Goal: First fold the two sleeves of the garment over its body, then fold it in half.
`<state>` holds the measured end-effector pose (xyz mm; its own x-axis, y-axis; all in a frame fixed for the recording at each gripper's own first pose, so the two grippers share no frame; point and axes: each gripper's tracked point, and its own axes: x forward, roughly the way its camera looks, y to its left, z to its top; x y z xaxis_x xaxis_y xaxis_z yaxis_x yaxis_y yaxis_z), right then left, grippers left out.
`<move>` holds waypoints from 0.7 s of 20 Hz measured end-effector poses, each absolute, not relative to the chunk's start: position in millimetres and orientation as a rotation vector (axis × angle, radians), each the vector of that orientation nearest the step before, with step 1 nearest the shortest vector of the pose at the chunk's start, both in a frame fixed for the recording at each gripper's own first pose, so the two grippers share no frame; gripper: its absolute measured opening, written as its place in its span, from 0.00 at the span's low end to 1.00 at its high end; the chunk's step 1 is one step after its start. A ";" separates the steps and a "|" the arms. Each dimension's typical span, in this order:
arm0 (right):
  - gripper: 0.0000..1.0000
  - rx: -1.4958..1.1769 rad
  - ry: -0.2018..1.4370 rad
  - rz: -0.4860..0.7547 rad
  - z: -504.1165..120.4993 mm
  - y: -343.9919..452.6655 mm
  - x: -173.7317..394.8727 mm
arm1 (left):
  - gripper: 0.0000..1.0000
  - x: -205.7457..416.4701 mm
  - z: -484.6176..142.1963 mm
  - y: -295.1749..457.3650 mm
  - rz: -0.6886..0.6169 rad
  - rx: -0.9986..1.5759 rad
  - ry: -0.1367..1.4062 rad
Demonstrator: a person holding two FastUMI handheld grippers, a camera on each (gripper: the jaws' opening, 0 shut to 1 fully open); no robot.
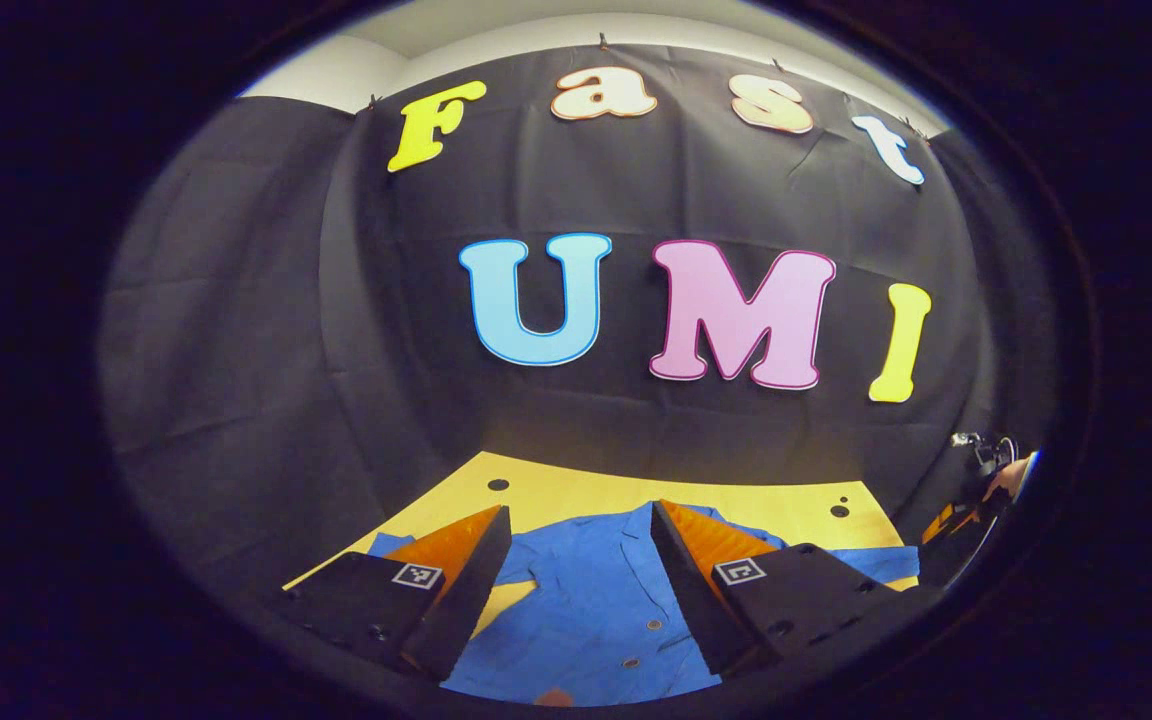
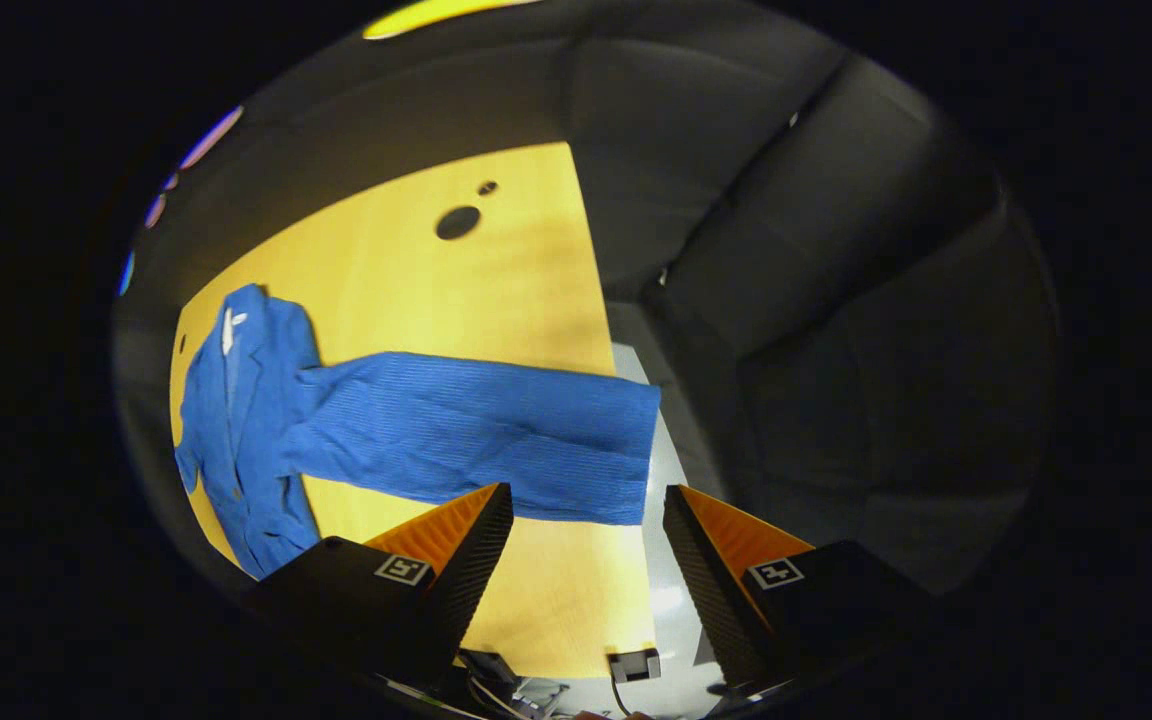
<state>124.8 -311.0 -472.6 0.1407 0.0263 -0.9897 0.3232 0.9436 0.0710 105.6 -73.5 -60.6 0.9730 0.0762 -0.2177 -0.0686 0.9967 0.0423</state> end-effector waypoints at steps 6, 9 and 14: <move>1.00 0.401 1.511 -0.235 -537.5 -318.7 106.7 | 0.81 118.1 -68.4 -107.1 0.076 0.061 0.255; 0.98 0.435 1.538 -0.192 -547.3 -311.0 99.7 | 0.81 122.1 -66.2 -121.2 0.060 0.092 0.255; 0.74 0.417 1.541 -0.201 -554.8 -306.9 100.6 | 0.81 121.9 -61.5 -132.1 0.044 0.112 0.239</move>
<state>100.6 -306.9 -554.8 0.0310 0.1329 -0.9906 0.3825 0.9141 0.1346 121.9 -132.1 -61.5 0.9706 0.0567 -0.2338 -0.0300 0.9928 0.1162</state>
